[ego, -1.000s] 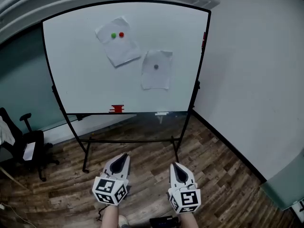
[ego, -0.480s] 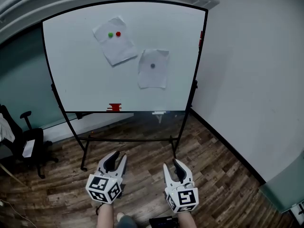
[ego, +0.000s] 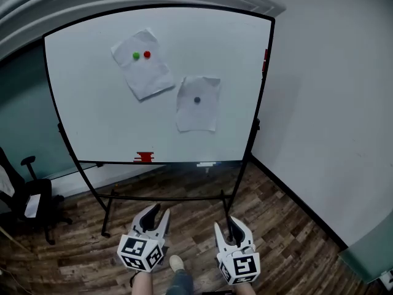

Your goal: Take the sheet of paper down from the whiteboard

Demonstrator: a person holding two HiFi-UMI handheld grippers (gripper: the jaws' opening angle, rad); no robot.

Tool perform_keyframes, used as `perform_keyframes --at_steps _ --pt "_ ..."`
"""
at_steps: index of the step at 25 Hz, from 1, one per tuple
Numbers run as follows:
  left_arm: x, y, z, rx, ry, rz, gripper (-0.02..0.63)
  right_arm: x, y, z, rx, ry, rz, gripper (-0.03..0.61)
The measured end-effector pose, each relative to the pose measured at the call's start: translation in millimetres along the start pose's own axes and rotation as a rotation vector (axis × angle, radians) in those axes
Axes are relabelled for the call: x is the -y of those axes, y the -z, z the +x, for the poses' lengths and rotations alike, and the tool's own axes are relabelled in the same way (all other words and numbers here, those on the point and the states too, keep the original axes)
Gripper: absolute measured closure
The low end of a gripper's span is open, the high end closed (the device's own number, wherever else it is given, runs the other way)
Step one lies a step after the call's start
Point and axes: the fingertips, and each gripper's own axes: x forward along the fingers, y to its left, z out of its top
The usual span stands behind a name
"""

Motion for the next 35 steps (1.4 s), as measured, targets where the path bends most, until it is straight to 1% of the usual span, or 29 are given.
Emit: perform_keyframes --at_steps 4,8,12,14,17,21,26,32,35 --pt "-38.8 -6.8 68.9 0.037 0.011 -0.017 0.499 24.3 9.8 70.8 0.018 0.003 -0.014 0.439" --pt "-89.1 -19.7 152.5 0.024 0.026 -0.006 0.499 54.9 12.7 166.6 0.020 0.017 -0.015 0.439" --pt "-140.3 -33.4 222.3 0.039 0.037 -0.047 0.499 73.9 11.0 260.6 0.023 0.014 -0.043 0.440" --pt "-160.0 -40.1 253.5 0.029 0.048 -0.033 0.499 80.9 6.3 301.9 0.032 0.017 -0.046 0.440" --pt "-179.2 -51.7 292.7 0.033 0.067 0.002 0.499 92.2 -3.5 347.5 0.045 0.040 -0.070 0.439" --pt "-194.9 -62.1 328.8 0.040 0.096 0.023 0.492 104.2 -9.7 385.2 0.074 0.062 -0.076 0.439" --pt "-202.6 -81.5 354.7 0.094 0.116 0.044 0.492 117.4 -24.3 411.5 0.132 0.088 -0.089 0.439" --pt "-206.1 -92.0 380.7 0.105 0.112 0.114 0.492 131.2 -36.1 438.4 0.165 0.102 -0.117 0.430" --pt "-210.9 -97.7 394.5 0.119 0.108 0.134 0.492 138.0 -42.0 452.1 0.197 0.106 -0.127 0.430"
